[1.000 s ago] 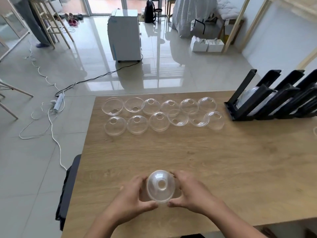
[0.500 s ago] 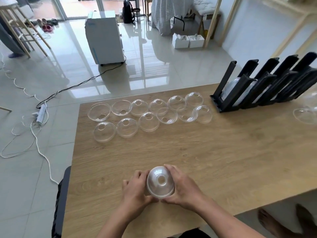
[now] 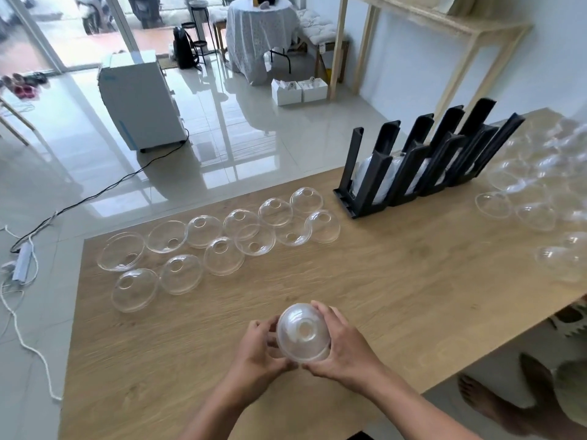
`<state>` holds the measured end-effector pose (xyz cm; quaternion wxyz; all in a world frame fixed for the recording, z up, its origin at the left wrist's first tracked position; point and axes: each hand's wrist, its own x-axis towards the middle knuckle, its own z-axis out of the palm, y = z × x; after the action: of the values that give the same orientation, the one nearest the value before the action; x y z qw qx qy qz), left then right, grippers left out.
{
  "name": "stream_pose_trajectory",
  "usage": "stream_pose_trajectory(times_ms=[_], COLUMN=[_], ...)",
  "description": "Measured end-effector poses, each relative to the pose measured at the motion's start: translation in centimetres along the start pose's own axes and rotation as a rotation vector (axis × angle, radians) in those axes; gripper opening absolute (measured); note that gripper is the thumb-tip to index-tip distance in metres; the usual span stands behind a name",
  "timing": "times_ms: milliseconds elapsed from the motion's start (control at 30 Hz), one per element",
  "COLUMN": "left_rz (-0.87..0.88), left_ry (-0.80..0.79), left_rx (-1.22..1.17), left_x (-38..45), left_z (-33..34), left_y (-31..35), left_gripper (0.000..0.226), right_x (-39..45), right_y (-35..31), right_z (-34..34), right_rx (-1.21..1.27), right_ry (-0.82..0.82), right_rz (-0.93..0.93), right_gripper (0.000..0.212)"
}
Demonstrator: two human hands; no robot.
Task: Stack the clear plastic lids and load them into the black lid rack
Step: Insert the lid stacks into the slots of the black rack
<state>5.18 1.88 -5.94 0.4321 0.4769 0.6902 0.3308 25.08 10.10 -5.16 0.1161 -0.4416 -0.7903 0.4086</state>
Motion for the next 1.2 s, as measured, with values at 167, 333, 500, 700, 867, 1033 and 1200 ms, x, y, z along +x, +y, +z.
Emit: stream_pose_trajectory(times_ms=[167,333,500,700,867,1033,1200], left_rz=[0.030,0.109,0.181,0.264,0.248,0.192,0.029], left_ry=[-0.017,-0.089,-0.153,-0.193,-0.069,0.010,0.085], left_rx=[-0.148,-0.113,-0.112,-0.132,-0.077,-0.230,-0.293], left_x=[3.0,6.9,11.0,16.1,21.0,26.4,31.5], left_z=[3.0,5.2,6.1,6.8,7.5,7.5,8.1], left_y=[4.7,11.6,18.9,26.7,32.8,38.4,41.0], left_gripper=[0.076,0.065,0.062,0.052,0.044,0.019,0.039], right_x=[0.6,1.6,3.5,7.1,11.5,16.4,20.8], right_y=[1.5,3.1,3.3,3.3,3.1,3.3,3.9], right_z=[-6.1,-13.4,-21.2,-30.2,-37.7,-44.2,-48.2], right_rx=[-0.016,-0.063,-0.132,-0.202,-0.191,-0.281,-0.310], right_ry=[0.055,0.108,0.201,0.265,0.262,0.255,0.150], right_rz=[0.004,0.012,-0.034,-0.084,-0.132,-0.126,-0.083], right_gripper=[0.116,0.116,0.111,0.110,0.109,0.120,0.107])
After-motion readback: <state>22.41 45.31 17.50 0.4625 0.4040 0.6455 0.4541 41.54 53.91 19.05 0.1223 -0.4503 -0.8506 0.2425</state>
